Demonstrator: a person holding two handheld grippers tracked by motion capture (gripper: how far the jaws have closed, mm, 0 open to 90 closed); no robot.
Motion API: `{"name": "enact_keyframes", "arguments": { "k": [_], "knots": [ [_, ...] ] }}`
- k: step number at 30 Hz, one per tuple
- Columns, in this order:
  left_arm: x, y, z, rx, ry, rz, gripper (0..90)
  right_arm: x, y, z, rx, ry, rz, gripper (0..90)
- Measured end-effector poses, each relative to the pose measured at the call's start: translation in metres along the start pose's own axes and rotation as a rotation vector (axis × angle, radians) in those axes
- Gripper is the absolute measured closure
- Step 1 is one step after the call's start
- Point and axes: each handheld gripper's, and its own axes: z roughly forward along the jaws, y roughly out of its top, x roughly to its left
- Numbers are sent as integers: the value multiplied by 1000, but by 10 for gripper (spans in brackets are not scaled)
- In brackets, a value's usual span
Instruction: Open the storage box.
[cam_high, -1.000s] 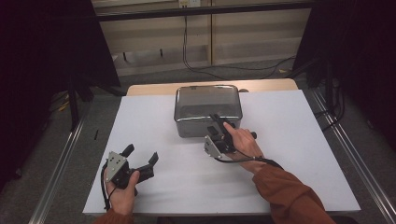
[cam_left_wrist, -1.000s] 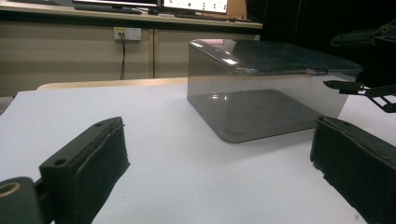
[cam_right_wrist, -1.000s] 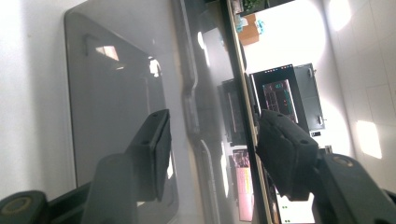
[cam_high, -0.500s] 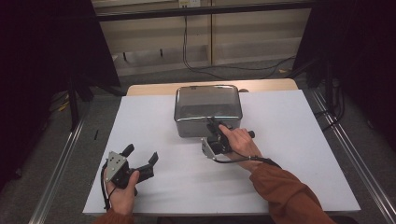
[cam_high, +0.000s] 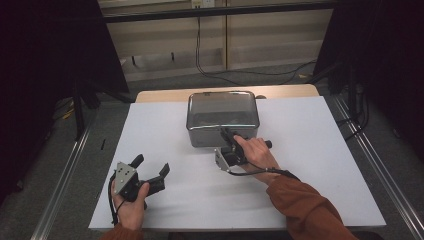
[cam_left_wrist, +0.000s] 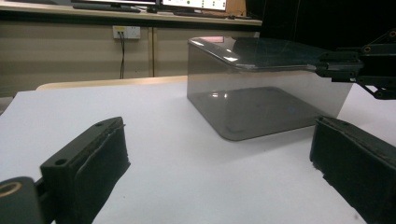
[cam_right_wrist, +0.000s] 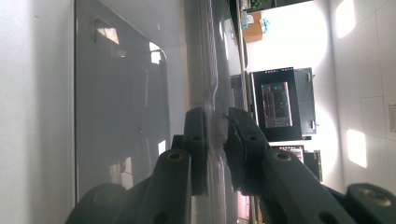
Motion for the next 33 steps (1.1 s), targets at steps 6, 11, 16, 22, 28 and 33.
{"name": "enact_keyframes", "arguments": {
  "k": [6,11,16,22,28,33],
  "knots": [
    [0,1,0,13,-10,5,51,-2,0,0,-4,-3,10,789],
    [2,2,1,20,-30,0,68,-3,0,-1,-7,-5,17,790],
    [3,4,3,23,-49,9,66,-5,0,-1,-8,-6,20,790],
    [5,9,8,18,-69,14,56,-10,0,-2,-14,-17,26,796],
    [2,15,17,12,-102,15,34,-14,0,-2,-22,-20,26,799],
    [2,20,29,7,-105,38,22,-18,0,-3,-28,-28,31,803]
  ]
}}
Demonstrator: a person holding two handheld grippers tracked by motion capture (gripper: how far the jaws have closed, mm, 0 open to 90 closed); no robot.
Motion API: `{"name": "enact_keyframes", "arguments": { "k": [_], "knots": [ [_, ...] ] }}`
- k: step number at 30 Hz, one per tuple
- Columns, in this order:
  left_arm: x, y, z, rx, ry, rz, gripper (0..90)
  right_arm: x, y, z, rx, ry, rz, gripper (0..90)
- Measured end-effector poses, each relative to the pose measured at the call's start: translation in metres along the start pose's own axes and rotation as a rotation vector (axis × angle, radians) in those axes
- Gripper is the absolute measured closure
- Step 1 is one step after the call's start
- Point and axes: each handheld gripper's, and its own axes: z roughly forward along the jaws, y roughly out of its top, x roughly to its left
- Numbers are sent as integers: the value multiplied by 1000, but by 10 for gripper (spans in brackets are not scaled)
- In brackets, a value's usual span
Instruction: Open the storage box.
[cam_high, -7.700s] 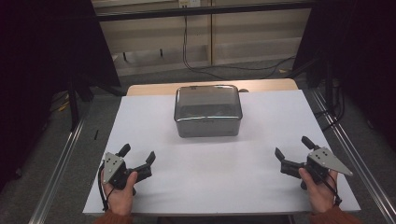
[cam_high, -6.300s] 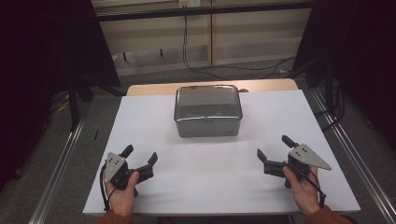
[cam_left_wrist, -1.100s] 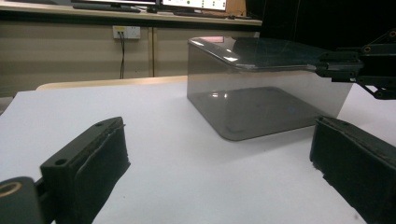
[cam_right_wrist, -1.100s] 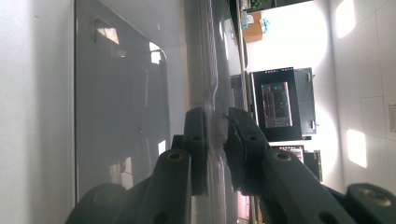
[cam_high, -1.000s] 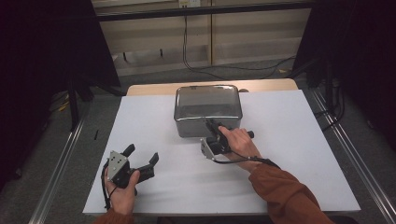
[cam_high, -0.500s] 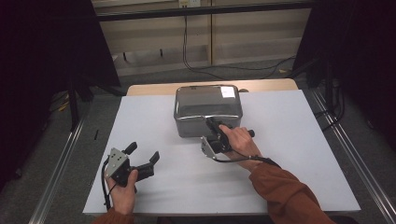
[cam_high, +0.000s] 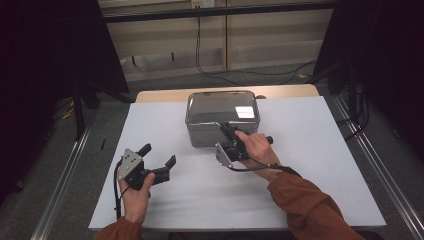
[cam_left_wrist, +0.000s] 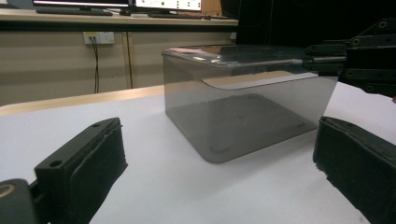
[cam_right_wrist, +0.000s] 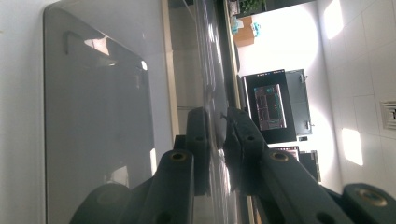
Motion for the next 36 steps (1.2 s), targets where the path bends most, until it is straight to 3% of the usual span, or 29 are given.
{"name": "enact_keyframes", "arguments": {
  "k": [5,9,13,20,28,31,36],
  "knots": [
    [4,3,14,-1,-23,-18,17,-2,0,0,-5,0,4,804],
    [5,7,27,11,-39,15,17,-4,0,1,-10,2,0,805],
    [5,11,38,3,-54,10,16,-5,0,0,-11,0,5,805],
    [0,13,54,17,-85,50,16,-7,0,0,-11,-6,8,808],
    [2,19,71,16,-92,88,21,-12,1,0,-10,-12,8,811],
    [3,19,77,21,-97,84,22,-15,2,-1,-14,-14,8,813],
    [7,19,89,37,-70,75,39,-17,0,0,-18,-20,10,814]
  ]
}}
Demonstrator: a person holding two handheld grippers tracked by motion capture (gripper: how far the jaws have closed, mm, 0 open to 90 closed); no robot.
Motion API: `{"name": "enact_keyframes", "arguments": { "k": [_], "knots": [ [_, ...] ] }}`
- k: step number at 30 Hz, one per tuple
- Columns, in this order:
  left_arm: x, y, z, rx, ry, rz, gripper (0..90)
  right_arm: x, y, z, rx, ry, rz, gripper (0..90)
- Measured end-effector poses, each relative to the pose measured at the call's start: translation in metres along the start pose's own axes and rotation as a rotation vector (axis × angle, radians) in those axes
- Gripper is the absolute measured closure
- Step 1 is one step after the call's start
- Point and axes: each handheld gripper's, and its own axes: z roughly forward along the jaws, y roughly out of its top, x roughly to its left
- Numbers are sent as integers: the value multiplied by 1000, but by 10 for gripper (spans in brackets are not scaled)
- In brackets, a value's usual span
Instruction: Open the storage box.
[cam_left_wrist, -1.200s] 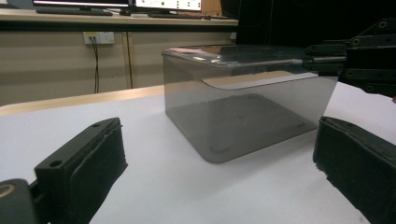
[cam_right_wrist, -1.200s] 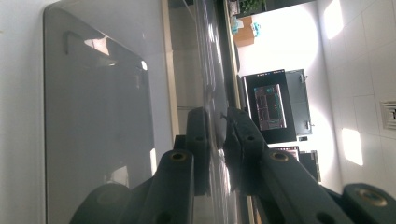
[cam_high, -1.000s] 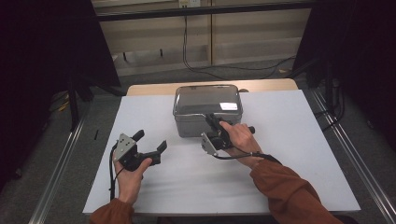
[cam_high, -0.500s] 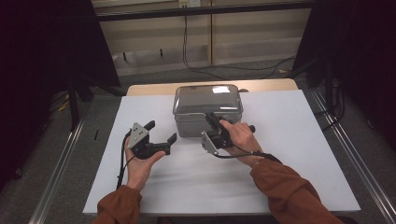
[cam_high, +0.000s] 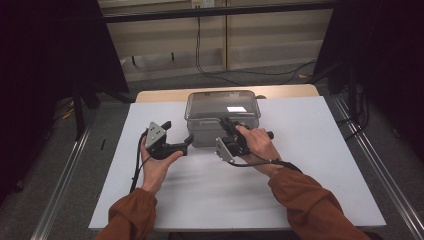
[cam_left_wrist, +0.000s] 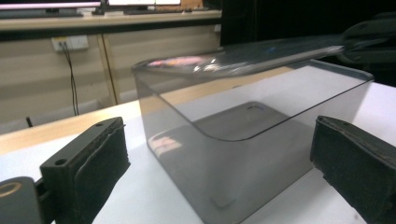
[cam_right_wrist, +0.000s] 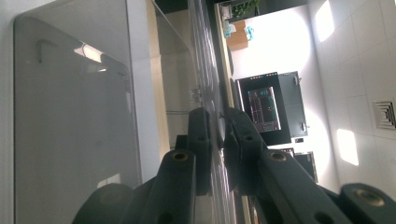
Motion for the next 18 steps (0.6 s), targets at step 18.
{"name": "enact_keyframes", "arguments": {
  "k": [18],
  "knots": [
    [8,8,25,-33,20,76,53,-12,1,1,-3,-17,4,824]
  ]
}}
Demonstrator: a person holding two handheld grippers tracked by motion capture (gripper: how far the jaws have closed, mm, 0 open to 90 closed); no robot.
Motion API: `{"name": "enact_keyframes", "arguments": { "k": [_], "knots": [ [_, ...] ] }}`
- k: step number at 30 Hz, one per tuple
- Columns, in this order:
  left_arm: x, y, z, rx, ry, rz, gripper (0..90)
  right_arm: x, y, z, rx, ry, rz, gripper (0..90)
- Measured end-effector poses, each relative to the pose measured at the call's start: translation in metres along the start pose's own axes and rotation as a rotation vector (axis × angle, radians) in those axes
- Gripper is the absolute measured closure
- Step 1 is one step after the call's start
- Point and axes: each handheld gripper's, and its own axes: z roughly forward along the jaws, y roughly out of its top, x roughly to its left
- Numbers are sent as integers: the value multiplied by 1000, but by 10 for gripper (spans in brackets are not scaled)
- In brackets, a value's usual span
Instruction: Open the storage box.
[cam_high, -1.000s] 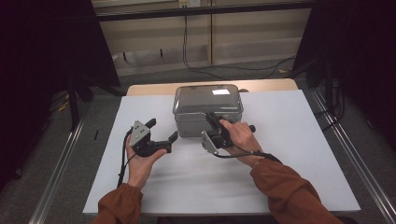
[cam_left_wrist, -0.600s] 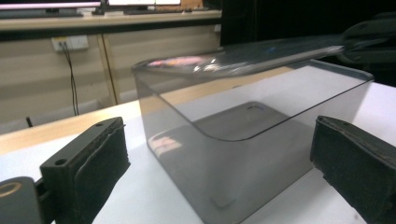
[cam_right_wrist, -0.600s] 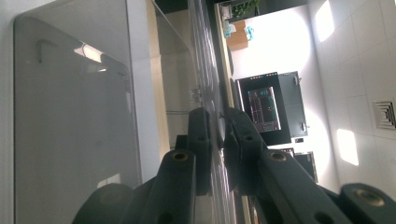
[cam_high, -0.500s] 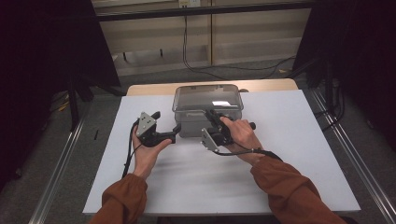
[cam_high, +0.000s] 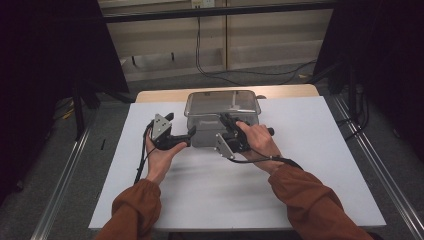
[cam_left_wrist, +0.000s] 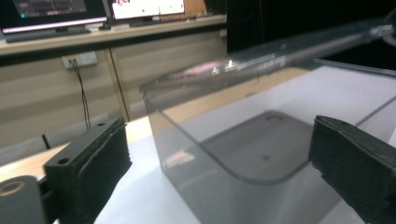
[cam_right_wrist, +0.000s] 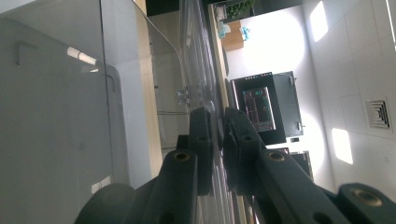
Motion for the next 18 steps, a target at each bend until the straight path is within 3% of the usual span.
{"name": "enact_keyframes", "arguments": {
  "k": [4,7,18],
  "knots": [
    [-1,3,6,2,0,2,58,-1,1,1,-1,-4,-3,825],
    [-3,4,10,13,-11,28,67,-2,0,1,0,-3,-2,825],
    [-7,11,24,-31,-17,30,111,-1,0,0,1,-2,-1,823]
  ]
}}
